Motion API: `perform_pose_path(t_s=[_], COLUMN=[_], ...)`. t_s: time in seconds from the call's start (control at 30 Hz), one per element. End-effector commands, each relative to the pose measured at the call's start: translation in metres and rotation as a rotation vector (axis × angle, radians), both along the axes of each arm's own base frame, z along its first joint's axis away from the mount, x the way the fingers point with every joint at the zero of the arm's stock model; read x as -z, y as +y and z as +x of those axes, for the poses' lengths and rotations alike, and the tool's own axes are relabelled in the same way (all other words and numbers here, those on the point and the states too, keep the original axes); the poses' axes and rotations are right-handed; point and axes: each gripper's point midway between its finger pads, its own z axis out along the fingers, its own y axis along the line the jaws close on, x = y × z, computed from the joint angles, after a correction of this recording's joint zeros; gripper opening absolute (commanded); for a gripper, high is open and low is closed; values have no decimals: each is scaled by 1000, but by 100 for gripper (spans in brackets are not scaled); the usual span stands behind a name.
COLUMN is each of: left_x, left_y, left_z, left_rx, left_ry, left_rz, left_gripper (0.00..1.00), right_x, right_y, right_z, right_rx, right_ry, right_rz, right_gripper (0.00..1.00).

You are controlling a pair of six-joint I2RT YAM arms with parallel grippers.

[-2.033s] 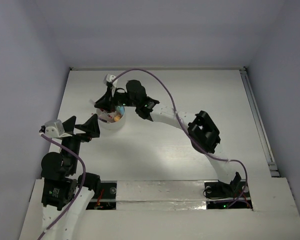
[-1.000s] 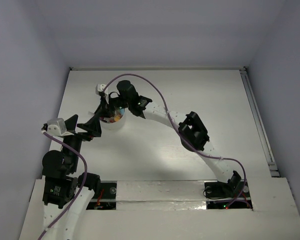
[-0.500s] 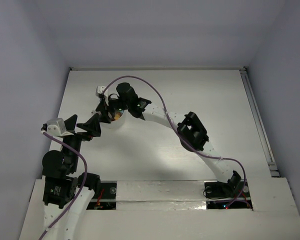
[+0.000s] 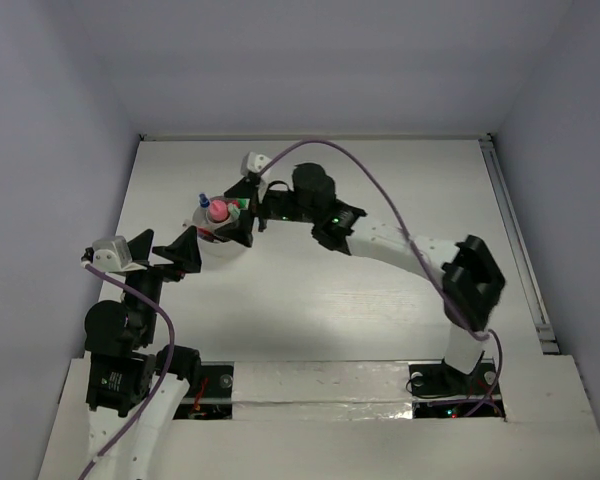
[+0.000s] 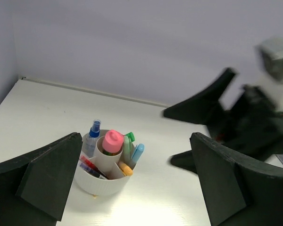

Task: Sort the stationery into containers
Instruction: Place the pen in the storage box, then reset both arms

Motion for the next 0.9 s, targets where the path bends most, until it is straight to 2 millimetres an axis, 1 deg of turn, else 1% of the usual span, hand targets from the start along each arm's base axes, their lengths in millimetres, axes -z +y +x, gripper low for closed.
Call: perform_pose_path(t_s=[0.0,0.03,0.07,0.1,0.13,0.17,0.2,0.23,0.27,0.3,0.33,0.37,0.4,0.43,0.47,0.5,0.57,0.6,0.7,0.73,0.87], left_x=[-10,-15,-17,-21,-33,-40,-44,-52,-66,-71,-84,-89,-93,-98,-100,-100,-101,-99,-88,-84,-81], left_y=[-3,-7,-11,-14,-22,-24,-28,-31,-32,-34,-37,-37,-39,-39,-40,-41,-42,-44,-47,-46,-42], left_z=[3,2,3,2,-2,-4,-3,-5,-10,-10,-16,-17,-18,-20,-21,-21,-20,-19,-12,-9,-6], left_rx=[14,40,58,77,123,139,155,179,191,201,221,228,237,242,245,252,261,270,280,265,242], left_ry=[-32,-38,-33,-40,-61,-74,-75,-92,-120,-126,-157,-171,-178,-196,-203,-202,-213,-210,-174,-155,-150], left_rz=[-17,-36,-40,-48,-60,-64,-67,-67,-75,-78,-77,-77,-80,-81,-83,-90,-99,-101,-103,-105,-97], left_gripper=[99,99,99,99,99,99,99,99,99,99,99,99,99,99,99,99,99,99,99,99,99], right_x=[-78,-82,-92,-78,-106,-115,-124,-137,-142,-147,-156,-159,-162,-164,-155,-162,-154,-154,-149,-147,-145], right_y=[-51,-64,-83,-99,-122,-141,-166,-194,-225,-245,-272,-288,-309,-321,-328,-344,-349,-351,-350,-349,-349], right_z=[6,8,22,23,16,19,27,20,27,25,15,11,8,3,1,-6,-7,-8,-6,-4,-3], right_rx=[236,295,426,490,536,607,731,794,932,994,1039,1079,1147,1169,1189,1212,1234,1233,1243,1247,1253], right_ry=[-83,-79,-80,-34,-53,-59,-52,-52,-31,-22,-27,-22,-52,-61,-66,-67,-54,-46,-29,-26,-26], right_rz=[203,218,255,257,327,362,411,459,500,529,571,599,614,635,630,673,650,653,638,628,617], right_gripper=[100,100,98,94,93,100,100,100,100,100,100,100,100,100,100,100,100,100,100,100,100])
